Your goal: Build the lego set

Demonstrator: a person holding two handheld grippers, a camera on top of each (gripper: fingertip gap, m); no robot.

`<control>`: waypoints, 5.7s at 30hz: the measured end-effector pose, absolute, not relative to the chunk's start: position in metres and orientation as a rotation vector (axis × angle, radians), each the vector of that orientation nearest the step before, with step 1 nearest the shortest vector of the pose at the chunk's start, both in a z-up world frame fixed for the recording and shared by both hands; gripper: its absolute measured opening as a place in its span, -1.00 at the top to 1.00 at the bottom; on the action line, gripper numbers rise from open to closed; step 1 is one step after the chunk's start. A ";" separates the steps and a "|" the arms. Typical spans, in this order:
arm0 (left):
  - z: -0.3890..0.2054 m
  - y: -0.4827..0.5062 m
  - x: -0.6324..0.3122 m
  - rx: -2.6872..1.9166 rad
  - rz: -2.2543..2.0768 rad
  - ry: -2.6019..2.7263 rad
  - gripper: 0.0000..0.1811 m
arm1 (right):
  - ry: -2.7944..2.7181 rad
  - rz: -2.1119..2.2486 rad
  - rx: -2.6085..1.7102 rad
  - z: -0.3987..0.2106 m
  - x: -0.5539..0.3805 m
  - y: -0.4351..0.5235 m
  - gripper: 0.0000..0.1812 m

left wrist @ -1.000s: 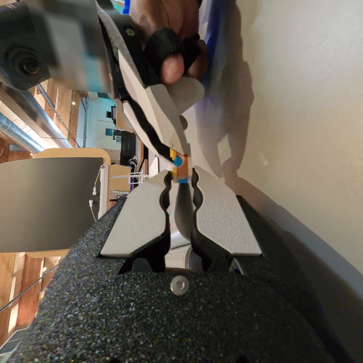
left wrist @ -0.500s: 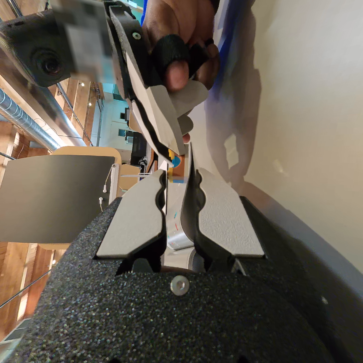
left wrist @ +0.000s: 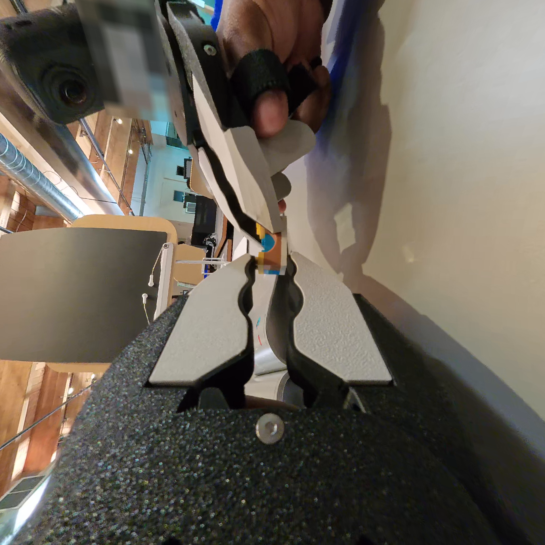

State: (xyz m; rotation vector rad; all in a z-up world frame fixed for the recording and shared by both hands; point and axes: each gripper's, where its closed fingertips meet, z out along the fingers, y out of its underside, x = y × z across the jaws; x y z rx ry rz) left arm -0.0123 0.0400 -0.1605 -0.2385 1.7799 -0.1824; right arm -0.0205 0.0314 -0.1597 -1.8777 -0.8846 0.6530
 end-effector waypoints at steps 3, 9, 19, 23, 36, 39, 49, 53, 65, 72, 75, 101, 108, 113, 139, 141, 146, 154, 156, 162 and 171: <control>-0.167 0.043 -0.015 -0.292 -0.224 1.820 0.52 | -0.900 0.593 -1.890 -0.163 -0.016 0.032 0.80; -0.167 0.043 -0.022 -0.531 -0.560 1.859 0.44 | -0.920 0.551 -1.928 -0.174 -0.011 0.032 0.80; -0.181 0.045 -0.023 -0.612 -0.645 1.938 0.49 | -1.020 0.437 -1.983 -0.190 -0.016 0.033 0.80; -0.180 0.049 -0.023 -0.673 -0.716 1.927 0.49 | -1.097 0.358 -2.023 -0.202 -0.019 0.032 0.80; -0.172 0.054 -0.024 -0.739 -0.816 1.878 0.49 | -1.038 0.459 -2.081 -0.203 -0.018 0.034 0.54; -0.163 0.058 -0.025 -0.768 -0.880 1.829 0.50 | -0.957 0.514 -2.033 -0.191 -0.014 0.036 0.45; -0.142 0.066 -0.030 -0.805 -1.037 1.698 0.51 | -0.719 0.567 -1.848 -0.144 -0.013 0.027 0.41; -0.143 0.068 -0.030 -0.803 -1.019 1.701 0.51 | -0.608 0.566 -1.811 -0.114 -0.003 0.014 0.47; -0.147 0.071 -0.028 -0.815 -0.974 1.713 0.55 | -0.482 -0.166 -2.181 -0.050 0.218 -0.090 0.76; -0.148 0.070 -0.029 -0.794 -0.949 1.720 0.56 | -0.749 0.001 -2.651 -0.174 0.293 -0.071 0.74; -0.148 0.071 -0.029 -0.803 -0.951 1.717 0.56 | -0.808 0.008 -2.685 -0.187 0.301 -0.060 0.73; -0.147 0.075 -0.026 -0.836 -0.946 1.694 0.61 | -0.840 0.107 -2.716 -0.194 0.299 -0.057 0.82; -0.154 0.074 -0.023 -0.844 -0.888 1.731 0.62 | -0.809 0.216 -2.398 -0.088 0.192 -0.066 0.83; -0.156 0.075 -0.024 -0.869 -0.887 1.736 0.63 | -0.802 0.332 -2.382 -0.092 0.090 -0.070 0.82; -0.161 0.077 -0.032 -0.914 -0.905 1.783 0.63 | -0.924 0.233 -2.374 -0.124 0.035 -0.053 0.69; -0.160 0.077 -0.032 -0.908 -0.914 1.780 0.63 | -0.853 0.112 -2.326 -0.087 0.085 -0.054 0.74; -0.157 0.079 -0.032 -0.892 -0.913 1.762 0.64 | -0.773 -0.087 -2.467 -0.092 0.233 -0.059 0.79; -0.153 0.088 -0.029 -0.908 -0.877 1.693 0.64 | -1.026 0.024 -2.591 -0.170 0.315 -0.019 0.80; -0.153 0.091 -0.028 -0.918 -0.860 1.679 0.65 | -1.060 0.075 -2.545 -0.175 0.317 -0.005 0.80; -0.155 0.093 -0.026 -0.926 -0.820 1.677 0.67 | -1.135 0.191 -2.531 -0.195 0.319 0.010 0.82; -0.154 0.091 -0.027 -0.904 -0.827 1.682 0.69 | -1.028 0.447 -2.617 -0.204 0.320 0.017 0.90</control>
